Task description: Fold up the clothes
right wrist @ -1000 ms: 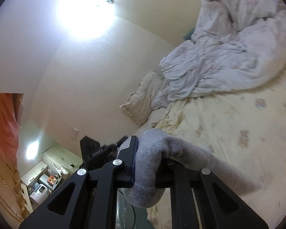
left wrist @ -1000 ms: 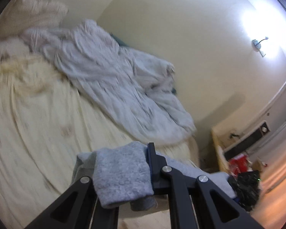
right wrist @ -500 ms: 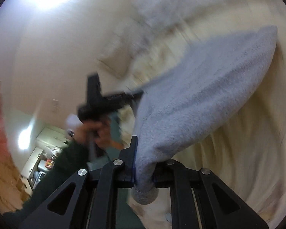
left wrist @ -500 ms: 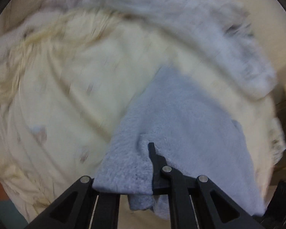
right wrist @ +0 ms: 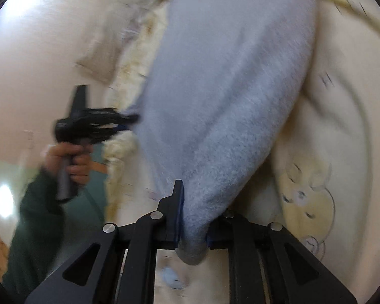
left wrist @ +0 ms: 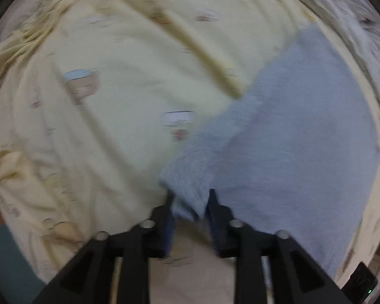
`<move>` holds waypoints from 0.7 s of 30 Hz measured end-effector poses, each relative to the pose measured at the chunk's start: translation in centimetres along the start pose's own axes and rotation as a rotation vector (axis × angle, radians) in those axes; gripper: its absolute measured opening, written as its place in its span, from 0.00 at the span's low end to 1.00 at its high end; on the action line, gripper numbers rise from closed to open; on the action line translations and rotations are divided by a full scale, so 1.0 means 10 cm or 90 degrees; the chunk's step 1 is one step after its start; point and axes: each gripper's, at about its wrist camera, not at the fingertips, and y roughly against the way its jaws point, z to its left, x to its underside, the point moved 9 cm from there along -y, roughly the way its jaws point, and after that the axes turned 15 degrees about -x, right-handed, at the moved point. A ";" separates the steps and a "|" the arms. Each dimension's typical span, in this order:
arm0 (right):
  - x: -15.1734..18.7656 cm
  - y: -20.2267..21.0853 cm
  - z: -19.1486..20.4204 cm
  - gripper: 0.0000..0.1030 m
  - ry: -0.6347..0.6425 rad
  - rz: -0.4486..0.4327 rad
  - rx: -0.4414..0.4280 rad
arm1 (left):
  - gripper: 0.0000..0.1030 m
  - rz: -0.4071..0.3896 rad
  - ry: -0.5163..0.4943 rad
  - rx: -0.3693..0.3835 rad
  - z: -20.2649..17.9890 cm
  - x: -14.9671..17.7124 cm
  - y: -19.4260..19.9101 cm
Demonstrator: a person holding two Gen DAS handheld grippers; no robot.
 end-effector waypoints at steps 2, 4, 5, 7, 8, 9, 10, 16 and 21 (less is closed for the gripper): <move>0.03 0.01 0.04 0.21 0.032 0.017 0.046 | 0.42 -0.013 0.029 -0.052 0.22 -0.04 0.02; 0.07 0.02 0.09 0.25 0.062 0.035 0.091 | 0.42 -0.033 0.044 -0.126 0.43 -0.08 0.05; 0.12 0.07 0.11 0.26 0.067 0.050 0.101 | 0.42 -0.058 0.036 -0.169 0.49 -0.11 0.12; 0.22 0.17 0.17 0.26 0.082 0.075 0.125 | 0.42 -0.107 0.021 -0.122 0.34 -0.18 0.32; 0.14 0.28 0.26 0.26 0.125 0.053 0.152 | 0.41 -0.128 0.012 -0.068 0.21 -0.20 0.44; 0.07 0.39 0.36 0.28 0.168 0.032 0.178 | 0.41 -0.141 -0.011 -0.016 0.03 -0.19 0.52; -0.02 0.48 0.45 0.28 0.212 0.013 0.206 | 0.41 -0.150 -0.047 0.001 -0.13 -0.17 0.55; -0.44 -0.04 0.65 0.25 0.351 0.065 0.285 | 0.41 -0.129 -0.269 0.039 -0.97 0.13 0.35; -0.37 -0.32 0.28 0.29 0.352 0.109 0.338 | 0.42 -0.044 -0.300 -0.036 -0.85 0.26 -0.12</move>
